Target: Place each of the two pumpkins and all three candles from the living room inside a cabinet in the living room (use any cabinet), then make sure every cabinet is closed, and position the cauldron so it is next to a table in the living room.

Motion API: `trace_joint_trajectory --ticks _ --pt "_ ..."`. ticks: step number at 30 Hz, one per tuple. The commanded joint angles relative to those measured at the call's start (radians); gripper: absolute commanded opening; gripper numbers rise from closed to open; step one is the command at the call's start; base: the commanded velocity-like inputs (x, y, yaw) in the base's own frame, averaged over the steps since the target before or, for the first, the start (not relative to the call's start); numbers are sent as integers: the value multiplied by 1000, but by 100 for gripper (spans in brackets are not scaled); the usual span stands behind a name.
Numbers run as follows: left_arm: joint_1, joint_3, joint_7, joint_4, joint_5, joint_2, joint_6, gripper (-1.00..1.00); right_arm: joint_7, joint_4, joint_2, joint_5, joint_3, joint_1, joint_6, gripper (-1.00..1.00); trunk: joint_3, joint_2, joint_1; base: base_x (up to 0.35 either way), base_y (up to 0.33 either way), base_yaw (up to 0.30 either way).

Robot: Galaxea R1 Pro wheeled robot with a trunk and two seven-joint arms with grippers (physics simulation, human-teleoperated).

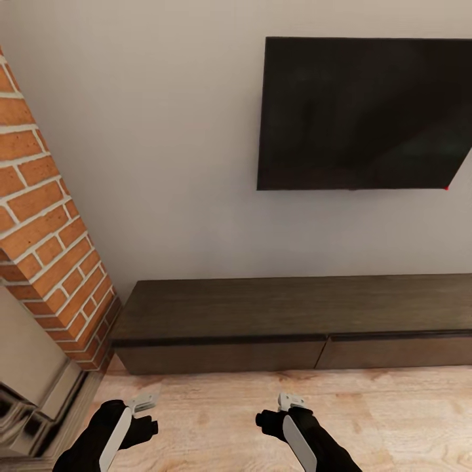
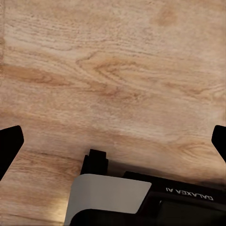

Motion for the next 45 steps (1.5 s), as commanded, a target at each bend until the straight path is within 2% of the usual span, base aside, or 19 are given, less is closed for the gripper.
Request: trace_joint_trajectory --ticks 1,12,16,20,45 --pt "0 0 0 0 0 0 0 100 0 0 0 0 0 0 0 100 2 7 -4 0 0 0" --pt "0 0 0 -1 0 0 0 100 0 2 -1 0 0 0 -3 100 29 84 -46 0 0 0" --pt "0 0 0 -1 0 0 0 100 0 65 0 6 0 0 -81 100 41 112 -61 0 0 0" --pt "0 0 0 -1 0 0 0 100 0 119 0 10 2 0 -121 100 53 140 -77 0 0 0" --pt "0 0 0 0 0 0 0 100 2 126 0 0 -2 0 -125 100 132 315 -173 0 0 0"
